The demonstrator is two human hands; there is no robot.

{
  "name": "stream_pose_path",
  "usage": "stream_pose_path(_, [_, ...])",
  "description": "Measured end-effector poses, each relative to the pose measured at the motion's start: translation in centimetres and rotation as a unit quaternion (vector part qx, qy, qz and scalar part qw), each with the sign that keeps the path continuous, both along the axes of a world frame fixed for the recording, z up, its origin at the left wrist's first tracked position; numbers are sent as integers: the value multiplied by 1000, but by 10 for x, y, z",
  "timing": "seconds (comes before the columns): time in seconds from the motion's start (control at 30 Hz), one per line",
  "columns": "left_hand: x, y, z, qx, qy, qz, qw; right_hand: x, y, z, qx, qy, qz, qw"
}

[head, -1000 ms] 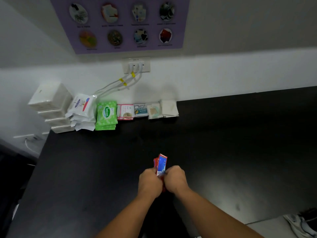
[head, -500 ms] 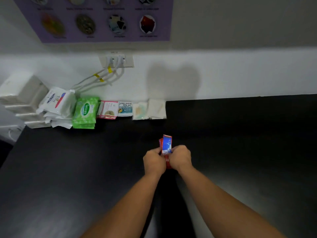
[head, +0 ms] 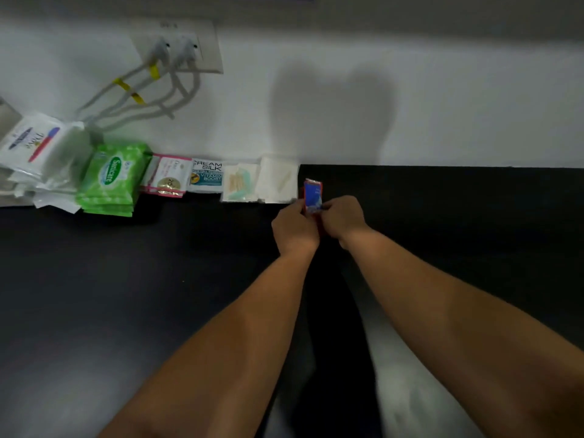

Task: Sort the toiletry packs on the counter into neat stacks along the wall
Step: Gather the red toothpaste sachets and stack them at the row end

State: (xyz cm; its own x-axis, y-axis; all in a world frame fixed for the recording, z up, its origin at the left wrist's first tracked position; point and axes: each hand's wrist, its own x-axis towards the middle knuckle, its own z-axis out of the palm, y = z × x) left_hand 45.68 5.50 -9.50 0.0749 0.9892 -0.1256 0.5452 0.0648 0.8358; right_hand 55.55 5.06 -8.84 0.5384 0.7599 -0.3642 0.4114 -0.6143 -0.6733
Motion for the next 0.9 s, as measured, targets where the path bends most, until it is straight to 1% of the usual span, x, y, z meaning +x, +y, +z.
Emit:
stream_pose_path(0.1, [0,8,-3,19,16,-6,1000,7,11,-2,-7,5,-5,1000])
stream_pose_path(0.17, [-6,4,-7,23,-4,-31,999,11,10,0,5,33,-14,999])
stream_pose_path(0.27, [-21,-12,-18,38,-42,-132,990,14,7,6,56,95,-24,994])
stream_pose_path(0.3, [-25,-15,-25,61,-35,-162,984,14,7,8,75,127,-31,989])
stream_pose_path(0.33, [-27,-16,-34,93,-9,-181,979,13,7,11,91,158,-38,983])
stream_pose_path(0.4, [-28,-16,-47,157,50,-186,969,12,11,13,104,180,-41,977])
stream_pose_path(0.5, [-24,-13,-51,230,75,-159,957,6,18,3,107,156,-30,982])
stream_pose_path(0.53, [-23,-12,-53,239,76,-155,955,4,19,2,110,149,-34,982])
stream_pose_path(0.6, [-21,-9,-53,238,90,-160,954,3,20,-6,109,138,-47,983])
stream_pose_path(0.67, [-20,-9,-52,230,113,-169,952,3,20,-7,105,110,-47,987])
stream_pose_path(0.77, [-18,-10,-51,231,157,-175,944,3,20,-5,110,30,-23,993])
stream_pose_path(0.9, [-19,-16,-56,211,222,-141,941,4,21,-3,88,-59,21,994])
